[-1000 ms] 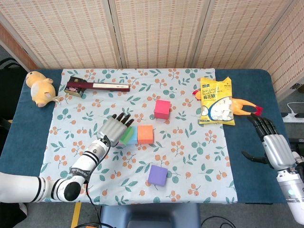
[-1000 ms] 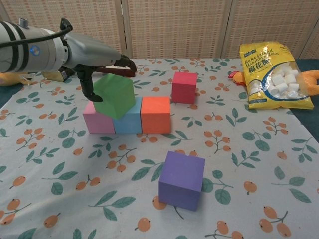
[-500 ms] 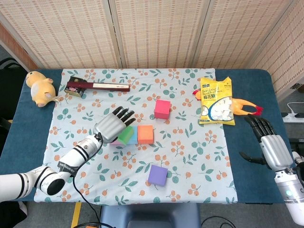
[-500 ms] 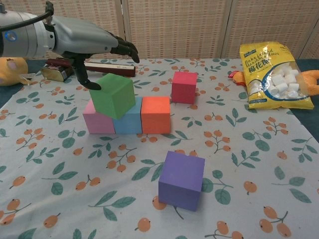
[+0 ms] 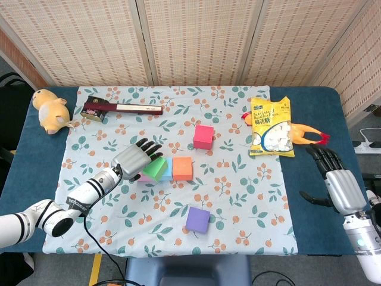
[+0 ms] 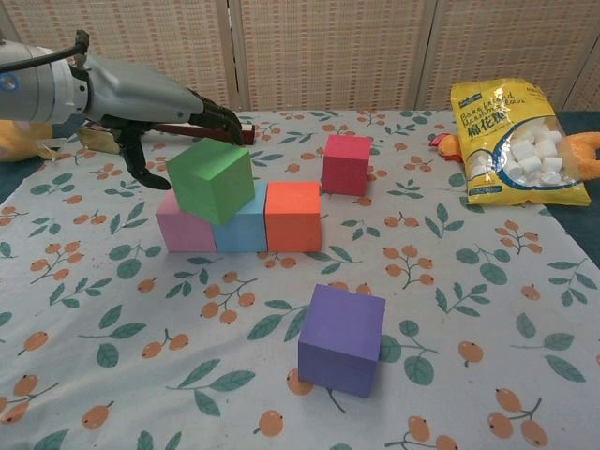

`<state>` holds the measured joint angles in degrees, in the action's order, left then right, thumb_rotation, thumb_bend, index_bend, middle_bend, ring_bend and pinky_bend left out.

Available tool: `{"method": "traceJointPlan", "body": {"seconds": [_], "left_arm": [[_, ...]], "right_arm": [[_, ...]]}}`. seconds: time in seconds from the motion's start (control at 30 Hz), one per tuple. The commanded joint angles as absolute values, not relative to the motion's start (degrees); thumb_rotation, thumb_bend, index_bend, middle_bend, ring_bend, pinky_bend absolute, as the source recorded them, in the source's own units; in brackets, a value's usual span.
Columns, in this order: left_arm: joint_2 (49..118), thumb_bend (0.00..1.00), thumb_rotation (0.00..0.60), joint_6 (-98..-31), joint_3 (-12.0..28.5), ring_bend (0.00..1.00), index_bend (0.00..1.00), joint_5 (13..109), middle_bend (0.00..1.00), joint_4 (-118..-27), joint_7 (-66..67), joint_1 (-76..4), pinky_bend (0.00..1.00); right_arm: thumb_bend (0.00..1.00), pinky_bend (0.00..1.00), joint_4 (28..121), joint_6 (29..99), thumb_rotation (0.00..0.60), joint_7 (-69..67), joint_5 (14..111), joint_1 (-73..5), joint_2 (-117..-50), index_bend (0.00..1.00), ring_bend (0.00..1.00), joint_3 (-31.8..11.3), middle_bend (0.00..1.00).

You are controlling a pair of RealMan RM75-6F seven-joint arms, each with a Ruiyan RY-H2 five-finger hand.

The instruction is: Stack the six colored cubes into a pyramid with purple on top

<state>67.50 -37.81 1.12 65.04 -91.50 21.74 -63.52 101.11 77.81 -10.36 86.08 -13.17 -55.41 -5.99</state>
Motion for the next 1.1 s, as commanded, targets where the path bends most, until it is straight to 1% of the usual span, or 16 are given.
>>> {"method": "traceJointPlan", "body": {"seconds": [0.03, 0.4, 0.47, 0.53, 0.6, 0.63, 0.73, 0.8, 0.93, 1.03, 1.1], "left_arm": [[68.03, 0.3, 0.6, -37.46, 1.44, 0.0, 0.12, 65.69, 0.0, -90.67, 20.69, -63.31, 0.08], [69.97, 0.29, 0.6, -37.85, 2.67, 0.0, 0.2, 69.66, 0.0, -87.62, 16.21, -62.23, 0.07], [70.56, 0.29, 0.6, -38.57, 3.04, 0.0, 0.25, 70.29, 0.0, -86.92, 15.35, -61.86, 0.07], [71.12, 0.28, 0.6, -39.9, 3.58, 0.0, 0.33, 70.84, 0.0, -86.28, 14.53, -61.26, 0.08], [71.23, 0.28, 0.6, -41.01, 4.12, 0.0, 0.38, 70.88, 0.0, -86.31, 13.94, -60.68, 0.08], [71.24, 0.28, 0.6, -41.53, 4.44, 0.0, 0.42, 70.81, 0.01, -86.47, 13.49, -60.39, 0.08], [70.48, 0.28, 0.6, -42.27, 5.2, 0.0, 0.47, 70.22, 0.05, -87.49, 12.68, -59.76, 0.07], [69.63, 0.29, 0.6, -42.73, 6.02, 0.0, 0.5, 69.09, 0.07, -89.06, 11.82, -59.26, 0.07], [67.49, 0.3, 0.6, -41.04, 7.22, 0.0, 0.53, 65.13, 0.09, -92.41, 11.18, -59.42, 0.07], [67.15, 0.3, 0.6, -40.64, 7.34, 0.0, 0.53, 60.53, 0.1, -93.59, 14.87, -60.37, 0.06], [67.65, 0.3, 0.6, -41.54, 7.21, 0.0, 0.53, 56.48, 0.1, -94.03, 18.46, -61.13, 0.06]], "right_arm": [[0.0, 0.0, 101.04, 77.7, 0.6, -10.42, 86.04, -13.24, -55.43, 0.0, 0.0, -6.02, 0.0], [0.0, 0.0, 100.92, 77.21, 0.6, -10.05, 85.57, -13.47, -55.64, 0.0, 0.0, -6.12, 0.0], [0.0, 0.0, 100.96, 77.13, 0.6, -9.96, 85.56, -13.52, -55.63, 0.0, 0.0, -6.13, 0.0], [0.0, 0.0, 100.99, 77.1, 0.6, -9.84, 85.52, -13.57, -55.65, 0.0, 0.0, -6.18, 0.0], [0.0, 0.0, 101.02, 77.12, 0.6, -9.86, 85.48, -13.57, -55.64, 0.0, 0.0, -6.21, 0.0], [0.0, 0.0, 101.02, 77.13, 0.6, -9.85, 85.47, -13.57, -55.63, 0.0, 0.0, -6.22, 0.0], [0.0, 0.0, 101.02, 77.21, 0.6, -9.93, 85.5, -13.54, -55.6, 0.0, 0.0, -6.23, 0.0], [0.0, 0.0, 101.01, 77.32, 0.6, -10.02, 85.63, -13.53, -55.56, 0.0, 0.0, -6.25, 0.0], [0.0, 0.0, 101.01, 77.52, 0.6, -10.24, 85.94, -13.52, -55.46, 0.0, 0.0, -6.25, 0.0], [0.0, 0.0, 100.98, 77.66, 0.6, -10.35, 86.15, -13.43, -55.46, 0.0, 0.0, -6.15, 0.0], [0.0, 0.0, 100.96, 77.74, 0.6, -10.45, 86.19, -13.34, -55.44, 0.0, 0.0, -6.07, 0.0]]}}
